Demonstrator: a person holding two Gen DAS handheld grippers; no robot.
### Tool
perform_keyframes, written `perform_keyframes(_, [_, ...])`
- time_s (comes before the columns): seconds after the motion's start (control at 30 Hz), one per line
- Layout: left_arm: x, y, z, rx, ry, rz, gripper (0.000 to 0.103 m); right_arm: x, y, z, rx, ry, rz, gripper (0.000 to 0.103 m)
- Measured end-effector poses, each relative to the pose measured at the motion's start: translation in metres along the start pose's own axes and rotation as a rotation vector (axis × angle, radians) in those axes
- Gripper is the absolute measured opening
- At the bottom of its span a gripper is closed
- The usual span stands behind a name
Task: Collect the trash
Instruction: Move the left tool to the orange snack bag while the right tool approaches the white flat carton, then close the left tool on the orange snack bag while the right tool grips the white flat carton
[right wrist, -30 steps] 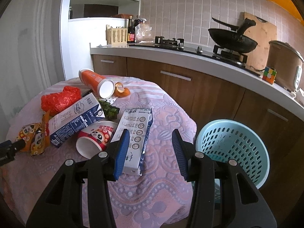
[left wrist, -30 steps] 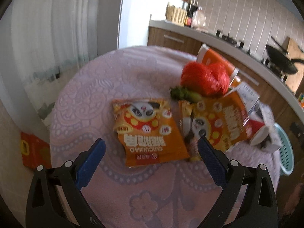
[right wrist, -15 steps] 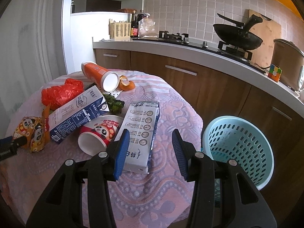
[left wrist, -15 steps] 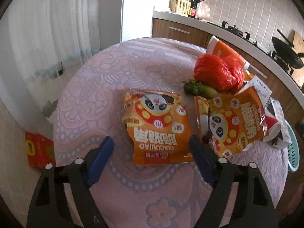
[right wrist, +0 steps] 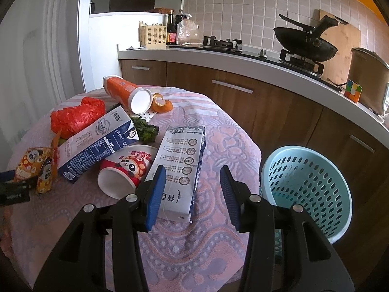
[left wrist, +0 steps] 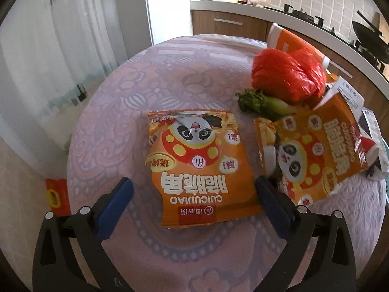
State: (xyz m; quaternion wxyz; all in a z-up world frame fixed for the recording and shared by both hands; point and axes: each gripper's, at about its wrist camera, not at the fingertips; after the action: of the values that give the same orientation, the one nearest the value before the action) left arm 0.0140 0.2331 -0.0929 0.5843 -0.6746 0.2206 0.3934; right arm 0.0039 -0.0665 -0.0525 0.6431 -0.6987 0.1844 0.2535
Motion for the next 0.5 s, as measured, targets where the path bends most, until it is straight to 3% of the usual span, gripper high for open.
perform_keyframes(0.07, [0.000,0.000,0.002,0.014,0.001,-0.008,0.094,0.000,0.001,0.000,0.001,-0.002,0.001,0.043])
perform_keyframes(0.13, [-0.004,0.001,0.002,0.023,0.001,-0.027,0.085,0.001,0.001,-0.001,0.004,-0.004,0.003,0.043])
perform_keyframes(0.2, [-0.008,0.002,0.001,0.030,-0.006,-0.042,0.067,0.002,0.000,-0.001,0.006,-0.007,0.005,0.043])
perform_keyframes(0.23, [-0.008,0.003,0.000,0.036,-0.003,-0.043,0.065,0.002,0.000,0.000,0.005,-0.007,0.003,0.043])
perform_keyframes(0.33, [-0.010,0.000,-0.001,0.050,0.012,-0.058,0.039,-0.001,0.000,0.001,-0.002,-0.006,-0.004,0.043])
perform_keyframes(0.37, [-0.011,0.000,0.000,0.049,-0.013,-0.067,0.010,-0.001,0.000,0.002,-0.004,-0.005,-0.007,0.043])
perform_keyframes(0.4, [-0.012,-0.001,0.001,0.045,-0.024,-0.069,0.003,-0.002,0.000,0.002,-0.004,-0.006,-0.009,0.043])
perform_keyframes(0.5, [-0.015,0.000,0.008,0.012,0.050,-0.084,0.002,-0.004,0.000,0.003,-0.011,-0.004,-0.018,0.043])
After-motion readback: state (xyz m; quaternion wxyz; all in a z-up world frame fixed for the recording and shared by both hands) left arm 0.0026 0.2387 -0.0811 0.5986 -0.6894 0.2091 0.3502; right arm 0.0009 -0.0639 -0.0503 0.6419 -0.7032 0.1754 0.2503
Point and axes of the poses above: each gripper's, at about its wrist camera, not at the fingertips, and x roughly the way its jaws point, z to its left, y to its underside, and after that the axes turned 2 degrees about y, right-handed
